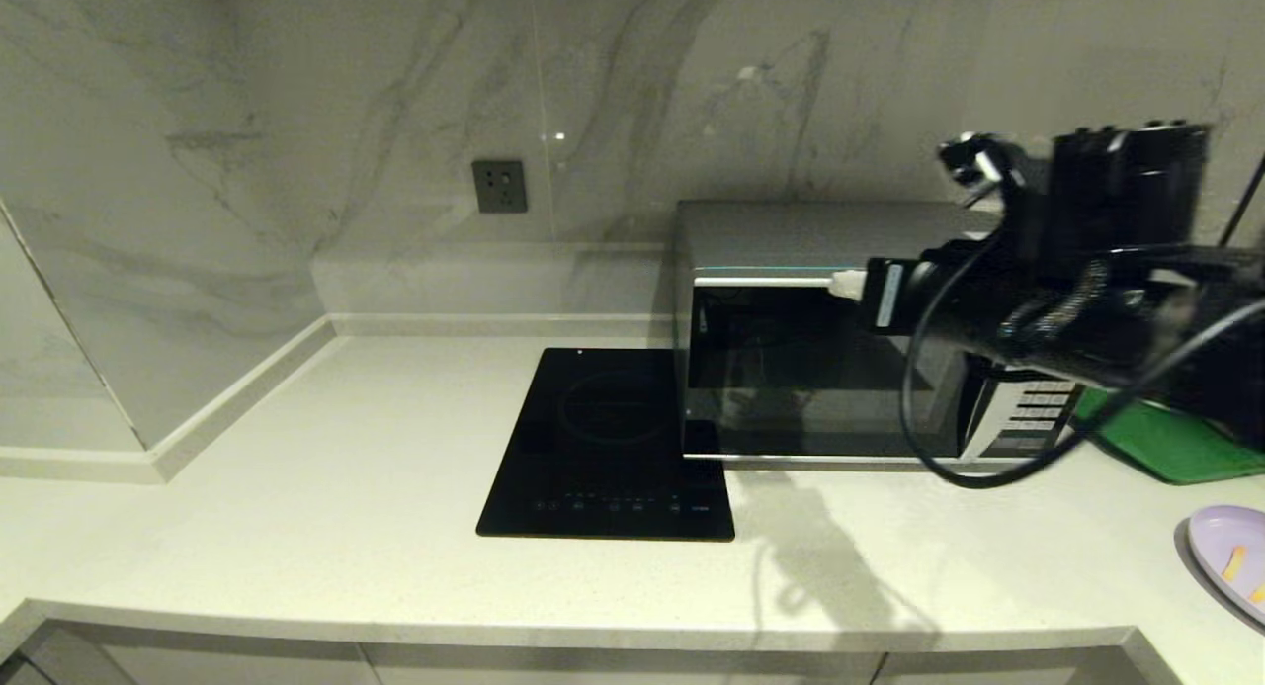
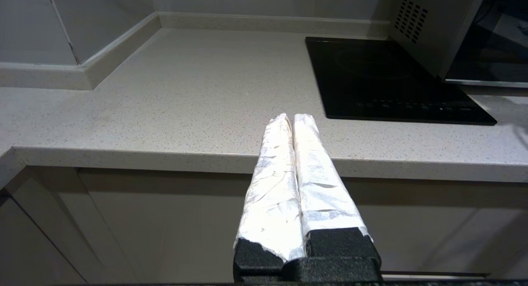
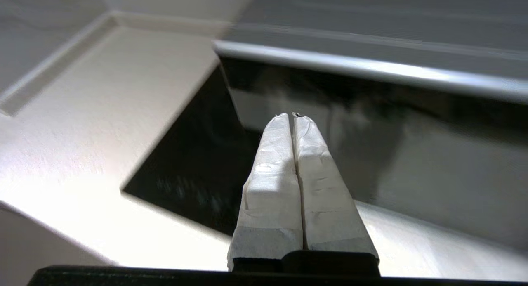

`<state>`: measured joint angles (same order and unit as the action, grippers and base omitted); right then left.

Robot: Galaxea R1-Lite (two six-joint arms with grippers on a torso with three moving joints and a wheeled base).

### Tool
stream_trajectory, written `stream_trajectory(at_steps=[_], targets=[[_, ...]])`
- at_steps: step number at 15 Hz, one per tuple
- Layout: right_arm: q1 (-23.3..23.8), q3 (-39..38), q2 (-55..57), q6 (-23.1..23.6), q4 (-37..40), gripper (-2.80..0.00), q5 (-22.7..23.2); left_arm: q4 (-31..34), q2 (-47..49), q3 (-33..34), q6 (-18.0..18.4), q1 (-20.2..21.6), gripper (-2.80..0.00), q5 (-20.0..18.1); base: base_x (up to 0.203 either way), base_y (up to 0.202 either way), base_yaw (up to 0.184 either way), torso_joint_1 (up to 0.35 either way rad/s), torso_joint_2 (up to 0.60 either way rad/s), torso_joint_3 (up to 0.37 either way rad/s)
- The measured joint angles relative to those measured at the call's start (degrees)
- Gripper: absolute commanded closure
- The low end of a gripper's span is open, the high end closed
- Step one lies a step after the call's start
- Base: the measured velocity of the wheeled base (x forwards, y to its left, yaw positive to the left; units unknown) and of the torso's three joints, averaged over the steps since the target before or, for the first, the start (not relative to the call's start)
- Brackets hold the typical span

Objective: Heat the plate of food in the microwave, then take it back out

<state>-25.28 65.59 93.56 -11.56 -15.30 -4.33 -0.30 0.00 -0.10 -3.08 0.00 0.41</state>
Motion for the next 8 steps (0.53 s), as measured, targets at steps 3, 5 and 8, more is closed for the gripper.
stream_trajectory(at_steps=[3,5,8], targets=[[0.3,-2.3,-16.8,0.1,18.1,0.00,-8.3,0.0,0.0,0.0,0.0,0.0,0.00,0.0,0.000,0.000,0.000,0.000,0.00,0.000],[0.4,-2.8,-28.5,0.8,29.6,0.00,-14.8,0.0,0.0,0.0,0.0,0.0,0.00,0.0,0.000,0.000,0.000,0.000,0.00,0.000],[1.1,-3.1,-45.2,2.6,46.3,0.00,-26.0,0.0,0.0,0.0,0.0,0.0,0.00,0.0,0.000,0.000,0.000,0.000,0.00,0.000]])
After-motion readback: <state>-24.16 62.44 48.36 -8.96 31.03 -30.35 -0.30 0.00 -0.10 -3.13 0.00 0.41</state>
